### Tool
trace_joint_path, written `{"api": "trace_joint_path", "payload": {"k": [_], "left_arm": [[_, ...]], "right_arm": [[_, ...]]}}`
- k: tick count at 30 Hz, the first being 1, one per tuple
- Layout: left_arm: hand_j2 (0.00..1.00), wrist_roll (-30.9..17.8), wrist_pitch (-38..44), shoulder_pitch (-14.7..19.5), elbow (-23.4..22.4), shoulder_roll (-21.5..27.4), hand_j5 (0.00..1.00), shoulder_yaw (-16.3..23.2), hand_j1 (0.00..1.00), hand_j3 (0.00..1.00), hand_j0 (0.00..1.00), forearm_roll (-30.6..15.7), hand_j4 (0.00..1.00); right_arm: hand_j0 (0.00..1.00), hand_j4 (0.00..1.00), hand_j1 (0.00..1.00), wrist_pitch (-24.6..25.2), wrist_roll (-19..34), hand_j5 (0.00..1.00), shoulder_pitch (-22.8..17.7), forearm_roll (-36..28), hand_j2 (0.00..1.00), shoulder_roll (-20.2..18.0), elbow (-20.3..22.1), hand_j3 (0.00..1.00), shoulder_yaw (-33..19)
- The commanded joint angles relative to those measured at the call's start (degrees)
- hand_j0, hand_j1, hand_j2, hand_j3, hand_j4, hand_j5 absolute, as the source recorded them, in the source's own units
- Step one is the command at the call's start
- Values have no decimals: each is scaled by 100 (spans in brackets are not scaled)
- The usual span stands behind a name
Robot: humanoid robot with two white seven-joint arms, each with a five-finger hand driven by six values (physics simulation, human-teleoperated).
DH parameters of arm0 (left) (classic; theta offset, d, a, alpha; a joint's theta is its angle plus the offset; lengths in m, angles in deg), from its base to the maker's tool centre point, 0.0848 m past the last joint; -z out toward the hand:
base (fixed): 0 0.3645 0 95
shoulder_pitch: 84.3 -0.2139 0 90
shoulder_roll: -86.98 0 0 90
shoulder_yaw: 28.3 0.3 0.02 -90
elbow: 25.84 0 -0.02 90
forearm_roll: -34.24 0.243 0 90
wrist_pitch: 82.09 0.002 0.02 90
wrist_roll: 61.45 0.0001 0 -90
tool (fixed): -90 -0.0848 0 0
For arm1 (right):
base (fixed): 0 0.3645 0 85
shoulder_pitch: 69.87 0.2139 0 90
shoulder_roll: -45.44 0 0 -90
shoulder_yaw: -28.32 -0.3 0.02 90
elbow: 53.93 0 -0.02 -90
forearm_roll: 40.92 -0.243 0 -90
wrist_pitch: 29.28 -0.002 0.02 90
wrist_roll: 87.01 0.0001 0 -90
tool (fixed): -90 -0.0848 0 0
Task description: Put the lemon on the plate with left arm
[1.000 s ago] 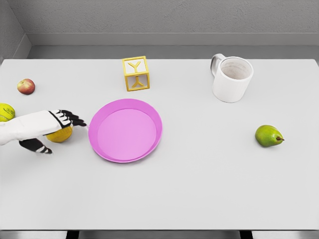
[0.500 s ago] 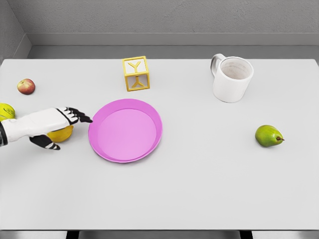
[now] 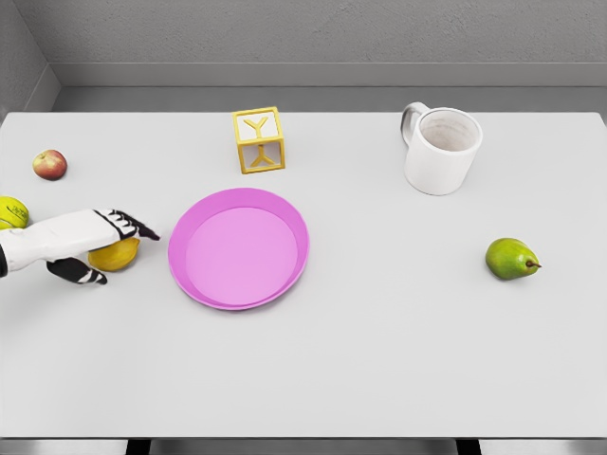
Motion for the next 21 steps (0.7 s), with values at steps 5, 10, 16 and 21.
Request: {"api": "trace_joint_path", "payload": {"k": [5,10,16,21], "left_arm": [[49,-98,7,35,45,9,49,49,49,49,49,77,49],[45,-98,7,79,62,18,45,49,45,45,45,42,45],[45,-98,7,167,273,71,45,14,45,45,45,-55,45],[46,-98,7,351,616,54,46,-30,46,46,46,-231,46]], "right_arm": [[100,100,100,0,-2,100,0,-1,100,0,-1,100,0],[100,100,100,0,-2,100,0,-1,100,0,-1,100,0],[100,100,100,0,-2,100,0,-1,100,0,-1,100,0],[100,100,100,0,-2,100,0,-1,100,0,-1,100,0]]}}
